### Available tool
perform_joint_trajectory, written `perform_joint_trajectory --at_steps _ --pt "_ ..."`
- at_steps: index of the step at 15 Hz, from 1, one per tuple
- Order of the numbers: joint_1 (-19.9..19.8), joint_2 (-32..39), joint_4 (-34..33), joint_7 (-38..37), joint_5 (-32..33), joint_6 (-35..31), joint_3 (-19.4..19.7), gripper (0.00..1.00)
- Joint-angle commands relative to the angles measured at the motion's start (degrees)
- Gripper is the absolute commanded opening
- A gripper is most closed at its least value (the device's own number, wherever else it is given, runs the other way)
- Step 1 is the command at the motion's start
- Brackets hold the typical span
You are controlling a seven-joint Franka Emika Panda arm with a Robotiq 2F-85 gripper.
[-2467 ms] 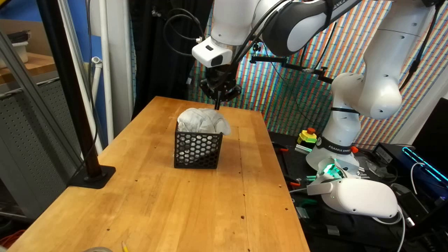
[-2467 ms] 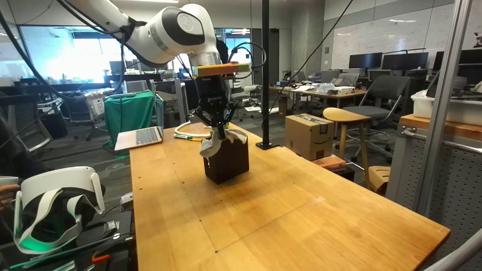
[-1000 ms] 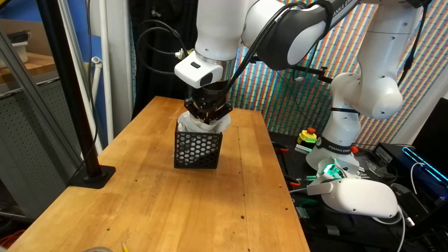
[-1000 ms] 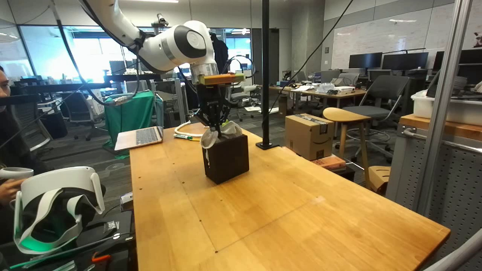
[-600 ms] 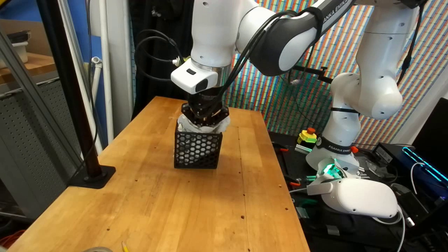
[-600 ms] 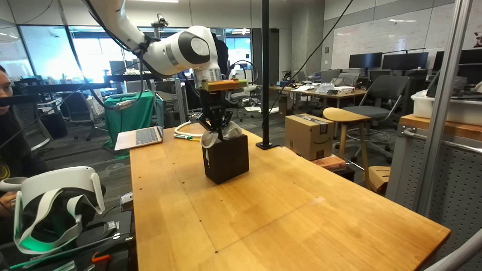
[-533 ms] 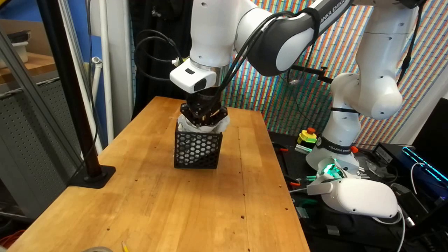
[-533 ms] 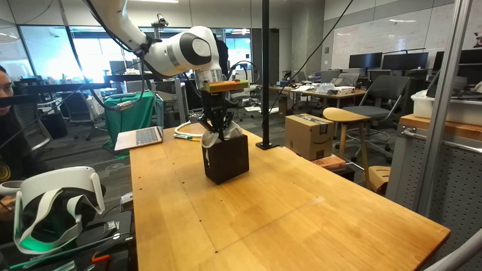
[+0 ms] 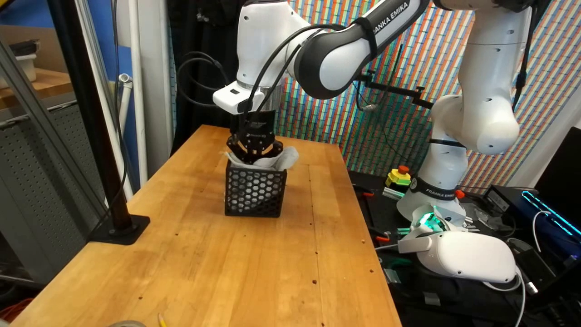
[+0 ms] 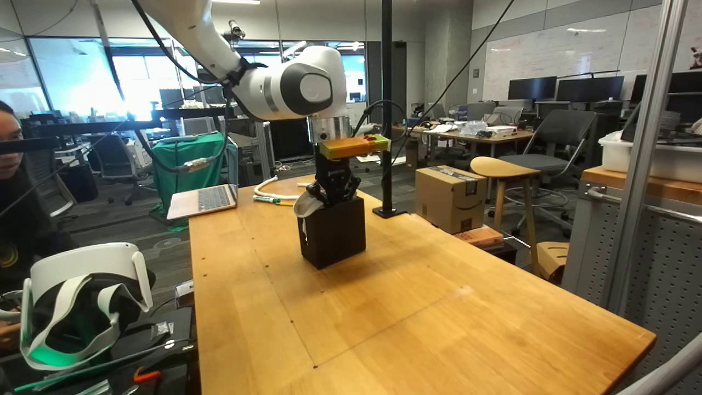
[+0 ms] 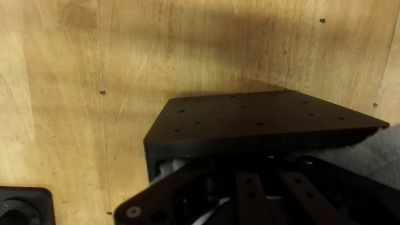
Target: Place the towel in the basket
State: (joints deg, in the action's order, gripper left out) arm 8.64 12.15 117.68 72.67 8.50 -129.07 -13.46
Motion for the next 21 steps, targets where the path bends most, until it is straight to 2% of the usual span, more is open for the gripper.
perform_joint_trajectory --at_steps 1,3,10,14,21 --pt "-1.96 3.42 0.01 6.74 -7.41 -5.26 -0.87 0.06" --pt "-1.21 5.73 -1.53 7.88 -8.09 -4.64 -1.37 0.06" --pt "0.86 8.93 -4.66 3.06 -3.95 -0.52 -0.49 0.05" --pt "2.65 4.26 -3.67 -1.39 1.96 1.62 -0.03 0.05" --pt "5.35 -8.99 3.17 -8.40 9.69 5.25 -1.42 0.05"
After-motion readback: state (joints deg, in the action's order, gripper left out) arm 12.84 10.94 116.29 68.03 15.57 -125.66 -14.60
